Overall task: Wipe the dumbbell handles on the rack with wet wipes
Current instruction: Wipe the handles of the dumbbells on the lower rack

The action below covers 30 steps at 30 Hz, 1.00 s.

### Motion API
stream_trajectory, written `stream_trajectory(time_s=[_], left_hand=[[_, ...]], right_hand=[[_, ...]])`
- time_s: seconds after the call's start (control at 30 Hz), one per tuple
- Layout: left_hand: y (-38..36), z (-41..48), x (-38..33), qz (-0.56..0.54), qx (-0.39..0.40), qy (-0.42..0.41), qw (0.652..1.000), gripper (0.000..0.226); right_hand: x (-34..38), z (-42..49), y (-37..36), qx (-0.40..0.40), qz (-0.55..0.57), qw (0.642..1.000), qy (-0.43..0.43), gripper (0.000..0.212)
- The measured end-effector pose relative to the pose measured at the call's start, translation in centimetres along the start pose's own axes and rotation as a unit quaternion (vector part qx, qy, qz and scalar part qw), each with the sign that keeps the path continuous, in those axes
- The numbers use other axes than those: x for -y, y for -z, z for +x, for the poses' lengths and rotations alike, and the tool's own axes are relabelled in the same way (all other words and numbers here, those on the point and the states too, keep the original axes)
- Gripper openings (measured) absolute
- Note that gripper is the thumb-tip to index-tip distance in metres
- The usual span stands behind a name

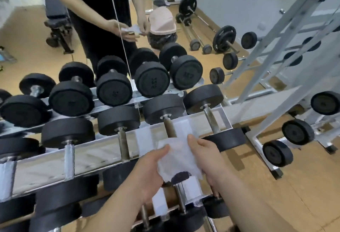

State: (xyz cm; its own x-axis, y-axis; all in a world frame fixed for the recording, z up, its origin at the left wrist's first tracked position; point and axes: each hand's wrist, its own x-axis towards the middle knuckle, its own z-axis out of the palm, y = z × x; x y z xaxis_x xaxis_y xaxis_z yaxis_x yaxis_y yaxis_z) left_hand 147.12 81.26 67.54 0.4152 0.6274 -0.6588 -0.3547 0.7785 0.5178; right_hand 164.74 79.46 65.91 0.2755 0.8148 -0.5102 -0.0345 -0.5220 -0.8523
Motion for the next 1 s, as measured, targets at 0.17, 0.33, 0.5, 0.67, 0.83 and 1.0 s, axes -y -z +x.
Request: stream_trajectory(time_s=[0.17, 0.33, 0.5, 0.67, 0.83, 1.0], left_hand=[[-1.9, 0.3, -1.8, -0.070, -0.045, -0.018, 0.996, 0.041], [2.5, 4.9, -6.6, -0.052, -0.103, -0.043, 0.992, 0.036], [4.7, 12.5, -8.1, 0.017, -0.150, -0.006, 0.989, 0.032], [4.3, 18.9, -4.2, 0.000, -0.166, 0.066, 0.984, 0.036], [3.1, 20.8, -2.8, -0.059, -0.100, 0.108, 0.987, 0.044], [3.6, 22.8, -2.6, -0.081, -0.088, 0.099, 0.988, 0.049]], right_hand=[[2.7, 3.7, -0.5, -0.011, -0.059, 0.997, 0.043, 0.072], [2.6, 10.0, -2.6, -0.077, -0.167, 0.981, 0.068, 0.049], [-0.1, 13.4, -4.2, -0.051, -0.376, 0.925, 0.010, 0.043], [-1.1, 14.3, -4.4, -0.082, -0.368, 0.926, -0.018, 0.034], [-1.1, 15.0, -4.6, -0.070, -0.381, 0.921, -0.030, 0.030], [-1.0, 15.0, -4.4, -0.074, -0.376, 0.923, -0.035, 0.026]])
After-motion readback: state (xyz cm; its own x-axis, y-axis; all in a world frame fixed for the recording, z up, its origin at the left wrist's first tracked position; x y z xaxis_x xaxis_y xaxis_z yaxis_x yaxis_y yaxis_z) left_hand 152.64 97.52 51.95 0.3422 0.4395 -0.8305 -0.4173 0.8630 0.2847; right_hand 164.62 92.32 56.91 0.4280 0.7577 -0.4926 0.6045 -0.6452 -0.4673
